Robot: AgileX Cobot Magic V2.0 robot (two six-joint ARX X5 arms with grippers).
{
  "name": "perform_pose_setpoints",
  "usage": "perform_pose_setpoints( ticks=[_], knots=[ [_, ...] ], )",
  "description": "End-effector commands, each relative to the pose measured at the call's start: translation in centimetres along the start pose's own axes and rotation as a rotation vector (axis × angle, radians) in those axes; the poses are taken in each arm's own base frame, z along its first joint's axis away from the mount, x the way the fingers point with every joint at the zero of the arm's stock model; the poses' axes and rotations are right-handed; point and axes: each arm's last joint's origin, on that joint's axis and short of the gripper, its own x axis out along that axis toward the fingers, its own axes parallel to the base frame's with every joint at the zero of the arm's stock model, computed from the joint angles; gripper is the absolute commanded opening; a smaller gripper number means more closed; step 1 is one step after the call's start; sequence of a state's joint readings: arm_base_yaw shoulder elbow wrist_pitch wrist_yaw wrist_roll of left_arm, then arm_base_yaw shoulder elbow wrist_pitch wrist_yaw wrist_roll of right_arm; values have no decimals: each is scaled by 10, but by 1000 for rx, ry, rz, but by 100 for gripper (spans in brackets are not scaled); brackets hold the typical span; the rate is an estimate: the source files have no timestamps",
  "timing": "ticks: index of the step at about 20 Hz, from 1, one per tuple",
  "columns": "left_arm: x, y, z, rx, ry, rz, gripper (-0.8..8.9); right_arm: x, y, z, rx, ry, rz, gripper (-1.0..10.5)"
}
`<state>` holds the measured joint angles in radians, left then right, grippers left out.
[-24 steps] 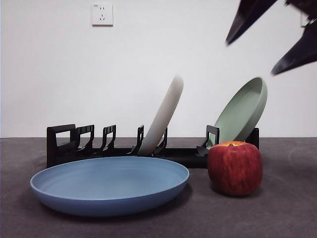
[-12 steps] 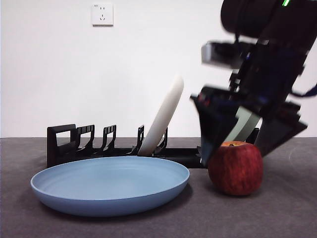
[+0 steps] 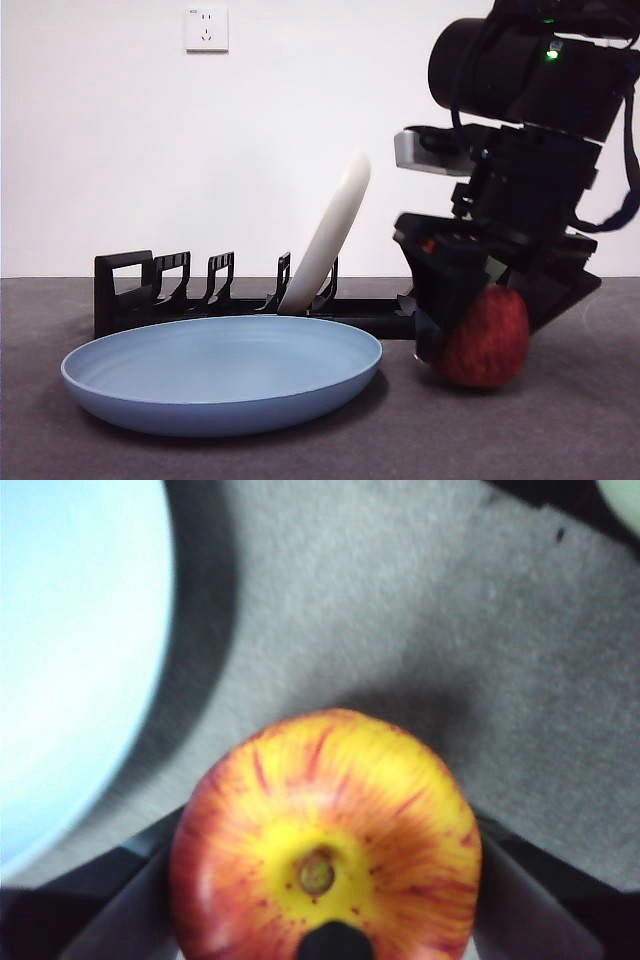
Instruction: Take the blue plate from the plate rack,put the plate on the table,take the apple from the table,put the apple in the plate
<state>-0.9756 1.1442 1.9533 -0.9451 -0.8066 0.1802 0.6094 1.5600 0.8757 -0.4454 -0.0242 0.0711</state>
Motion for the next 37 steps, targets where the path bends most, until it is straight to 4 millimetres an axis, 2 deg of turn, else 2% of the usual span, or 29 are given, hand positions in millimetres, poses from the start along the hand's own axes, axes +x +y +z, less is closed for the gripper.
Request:
perform_pose_setpoints(
  ticks=[1,3,5,9,12,16,20,24,26,28,30,34,37],
  knots=[
    [0,2,0,6,7,41,490,-18,12,14,-1,-90,29,-9],
    [2,2,0,11,23,108,490,-33,29,29,-30,-158,68,-11],
    [2,4,-1,34,35,156,490,-46,43,44,-36,-210,192,-12],
    [6,11,-1,20,47,234,490,-48,73,68,-100,-280,266,-12],
    [11,19,-1,41,62,309,490,-31,90,84,-125,-234,276,-12],
    [16,31,-3,54,88,408,490,6,103,94,-152,-115,256,-12],
    [20,40,-5,53,119,477,490,34,106,86,-170,-28,207,-12],
    [30,41,-9,77,166,510,490,41,106,80,-187,29,180,-8],
    [37,40,-12,93,191,498,490,41,108,79,-209,28,183,54],
    [44,37,-14,103,211,458,490,41,108,79,-208,30,182,260],
    [52,35,-17,106,234,429,490,41,108,79,-208,31,181,413],
    [64,36,-24,108,298,429,490,41,108,79,-208,32,181,511],
    [68,37,-29,86,324,387,490,41,108,79,-208,32,181,510]
  ],
)
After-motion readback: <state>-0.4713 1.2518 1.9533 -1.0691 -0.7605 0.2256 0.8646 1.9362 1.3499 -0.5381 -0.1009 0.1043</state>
